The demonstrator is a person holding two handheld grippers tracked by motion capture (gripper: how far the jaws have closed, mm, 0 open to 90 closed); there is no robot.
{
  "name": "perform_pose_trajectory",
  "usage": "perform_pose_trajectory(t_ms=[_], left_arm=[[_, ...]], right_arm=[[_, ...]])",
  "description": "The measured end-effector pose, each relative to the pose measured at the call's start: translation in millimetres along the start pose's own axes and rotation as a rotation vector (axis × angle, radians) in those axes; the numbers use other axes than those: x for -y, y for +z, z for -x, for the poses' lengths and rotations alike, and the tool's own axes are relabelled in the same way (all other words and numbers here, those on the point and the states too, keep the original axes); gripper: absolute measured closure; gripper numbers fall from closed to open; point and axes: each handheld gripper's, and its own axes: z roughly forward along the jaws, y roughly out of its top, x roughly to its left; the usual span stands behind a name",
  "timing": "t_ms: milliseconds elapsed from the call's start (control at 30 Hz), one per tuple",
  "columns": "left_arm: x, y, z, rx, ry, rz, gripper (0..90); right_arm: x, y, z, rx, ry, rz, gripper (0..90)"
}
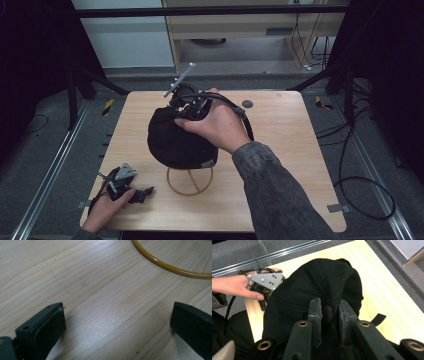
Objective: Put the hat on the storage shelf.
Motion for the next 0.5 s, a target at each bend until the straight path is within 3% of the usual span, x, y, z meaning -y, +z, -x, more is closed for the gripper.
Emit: perform_pose_trajectory(t_ms=[500], left_arm=[[0.0, 0.0, 0.0, 0.0, 0.0, 0.0, 0.0]], right_arm=[[4.4, 3.7, 0.4, 0.007, 0.006, -0.015, 65.5]])
